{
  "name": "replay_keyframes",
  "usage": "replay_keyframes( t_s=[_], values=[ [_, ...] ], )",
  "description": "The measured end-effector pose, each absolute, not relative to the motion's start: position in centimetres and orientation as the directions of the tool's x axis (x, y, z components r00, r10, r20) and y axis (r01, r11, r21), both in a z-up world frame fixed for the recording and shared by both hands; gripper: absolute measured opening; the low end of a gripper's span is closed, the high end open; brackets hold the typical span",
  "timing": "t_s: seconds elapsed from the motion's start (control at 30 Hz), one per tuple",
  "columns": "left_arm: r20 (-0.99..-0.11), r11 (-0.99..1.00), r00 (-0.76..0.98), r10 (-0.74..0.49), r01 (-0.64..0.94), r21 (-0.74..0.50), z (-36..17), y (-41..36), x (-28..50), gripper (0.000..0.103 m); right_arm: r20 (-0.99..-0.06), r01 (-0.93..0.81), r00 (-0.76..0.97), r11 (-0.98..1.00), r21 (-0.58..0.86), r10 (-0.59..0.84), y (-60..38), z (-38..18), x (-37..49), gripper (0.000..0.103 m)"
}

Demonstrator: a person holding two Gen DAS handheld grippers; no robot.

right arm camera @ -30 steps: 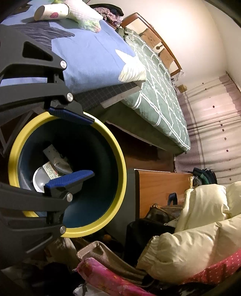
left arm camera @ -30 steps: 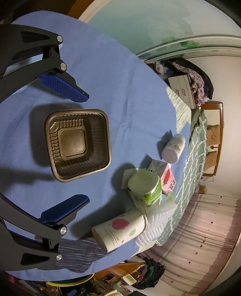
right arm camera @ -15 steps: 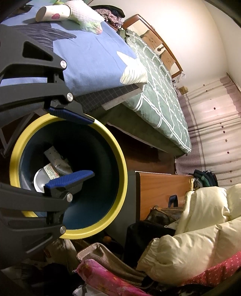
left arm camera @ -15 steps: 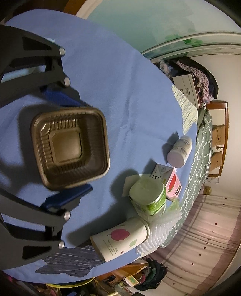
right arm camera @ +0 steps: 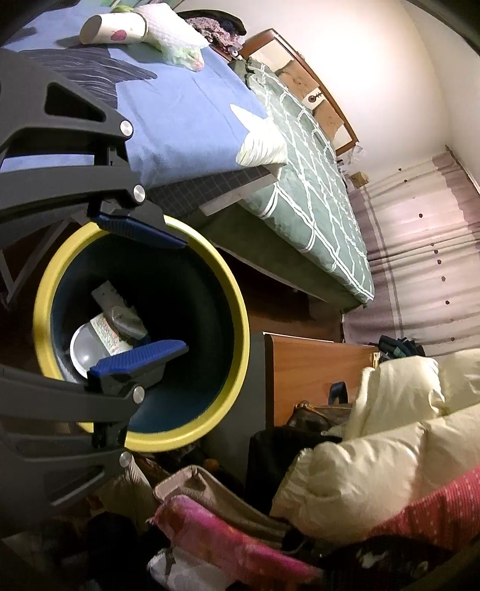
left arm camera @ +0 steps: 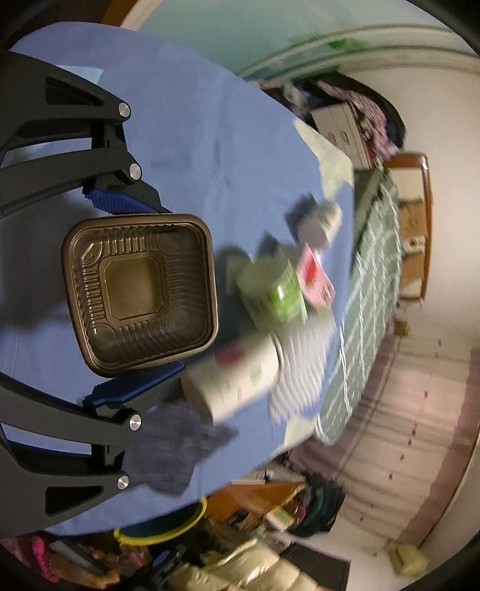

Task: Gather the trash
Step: 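Carry the brown tray with the left gripper over the bin and release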

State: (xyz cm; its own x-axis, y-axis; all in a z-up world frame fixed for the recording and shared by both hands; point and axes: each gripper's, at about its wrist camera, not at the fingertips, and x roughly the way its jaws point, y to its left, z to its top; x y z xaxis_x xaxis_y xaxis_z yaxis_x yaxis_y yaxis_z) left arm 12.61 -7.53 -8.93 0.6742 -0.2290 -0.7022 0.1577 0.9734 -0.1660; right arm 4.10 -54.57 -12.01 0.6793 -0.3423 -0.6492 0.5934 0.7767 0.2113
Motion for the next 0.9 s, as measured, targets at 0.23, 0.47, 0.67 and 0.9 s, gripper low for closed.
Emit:
replay_keyframes(
  t_s=[0.23,0.47,0.67,0.9],
  values=[
    [-0.663,0.927,0.656,-0.361,0.331,-0.177,-5.7,-13.7,11.5,0.071,-0.633,0.602,0.685,0.769,0.216,-0.359,-55.1,-11.4,1.8,0.05],
    [-0.657,0.854,0.591,-0.468,0.495,-0.164,-4.1,-22.1,12.4,0.071,-0.624,0.616,0.68,0.761,0.203,-0.384,-56.1,-11.0,0.0,0.051],
    [-0.677,0.765,0.499,-0.541,0.626,-0.15,-4.2,-31.2,12.9,0.071,-0.627,0.63,0.671,0.75,0.201,-0.395,-57.2,-11.2,-1.4,0.052],
    [-0.721,0.667,0.375,-0.584,0.727,-0.162,-6.0,-41.2,13.4,0.071,-0.624,0.643,0.665,0.74,0.199,-0.41,-58.1,-11.1,-3.0,0.054]
  ],
)
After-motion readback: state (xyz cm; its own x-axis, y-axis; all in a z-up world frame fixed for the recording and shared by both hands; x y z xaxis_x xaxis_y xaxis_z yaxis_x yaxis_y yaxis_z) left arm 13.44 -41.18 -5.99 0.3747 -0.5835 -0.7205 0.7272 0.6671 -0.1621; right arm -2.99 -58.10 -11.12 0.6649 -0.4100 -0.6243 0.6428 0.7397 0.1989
